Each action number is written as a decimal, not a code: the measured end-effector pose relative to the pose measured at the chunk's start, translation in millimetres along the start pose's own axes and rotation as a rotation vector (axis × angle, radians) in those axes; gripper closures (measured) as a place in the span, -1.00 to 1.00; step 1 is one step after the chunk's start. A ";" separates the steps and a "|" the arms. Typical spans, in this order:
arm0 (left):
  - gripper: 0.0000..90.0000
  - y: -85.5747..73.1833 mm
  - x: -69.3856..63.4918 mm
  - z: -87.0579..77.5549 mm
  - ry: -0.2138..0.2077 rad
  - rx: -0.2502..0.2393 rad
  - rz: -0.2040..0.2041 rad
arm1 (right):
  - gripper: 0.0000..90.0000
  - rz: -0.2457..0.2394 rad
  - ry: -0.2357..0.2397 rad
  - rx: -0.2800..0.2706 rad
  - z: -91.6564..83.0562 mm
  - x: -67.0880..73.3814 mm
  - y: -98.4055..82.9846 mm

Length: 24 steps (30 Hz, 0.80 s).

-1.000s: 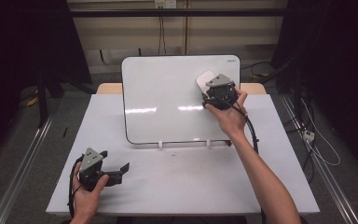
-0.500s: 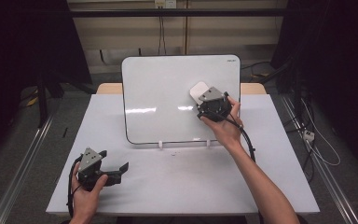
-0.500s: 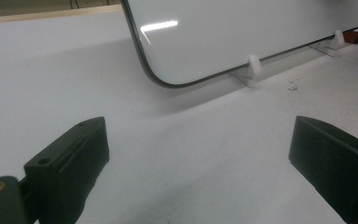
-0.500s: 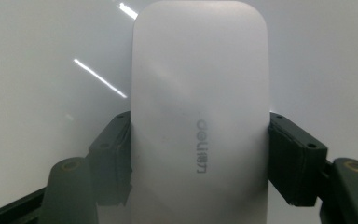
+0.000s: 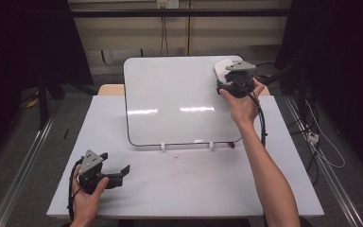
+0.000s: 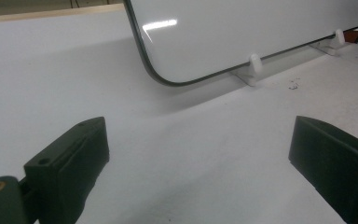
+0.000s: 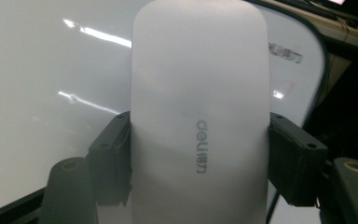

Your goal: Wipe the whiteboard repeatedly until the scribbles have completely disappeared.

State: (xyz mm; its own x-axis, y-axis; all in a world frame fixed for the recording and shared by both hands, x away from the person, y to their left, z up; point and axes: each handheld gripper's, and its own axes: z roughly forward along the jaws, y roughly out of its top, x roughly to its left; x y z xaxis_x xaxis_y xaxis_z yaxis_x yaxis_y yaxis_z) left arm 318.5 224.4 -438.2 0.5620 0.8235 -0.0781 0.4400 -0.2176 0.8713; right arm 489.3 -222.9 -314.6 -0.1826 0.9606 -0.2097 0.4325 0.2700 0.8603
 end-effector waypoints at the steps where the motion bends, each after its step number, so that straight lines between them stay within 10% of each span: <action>1: -0.89 -0.1 0.1 0.1 0.000 0.001 -0.001 | -0.30 0.015 -0.007 0.009 0.3 -2.8 0.2; 24: -0.89 -0.9 1.4 -0.4 0.003 0.005 -0.002 | -0.30 0.098 -0.097 -0.068 3.6 -34.4 15.2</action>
State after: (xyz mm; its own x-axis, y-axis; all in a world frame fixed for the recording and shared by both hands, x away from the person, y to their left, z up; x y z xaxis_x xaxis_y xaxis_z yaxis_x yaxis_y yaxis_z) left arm 318.6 226.0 -438.9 0.5589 0.8256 -0.0780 0.4447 -0.2190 0.8685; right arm 505.3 -251.6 -296.0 -0.0554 0.9849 -0.1643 0.3823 0.1729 0.9077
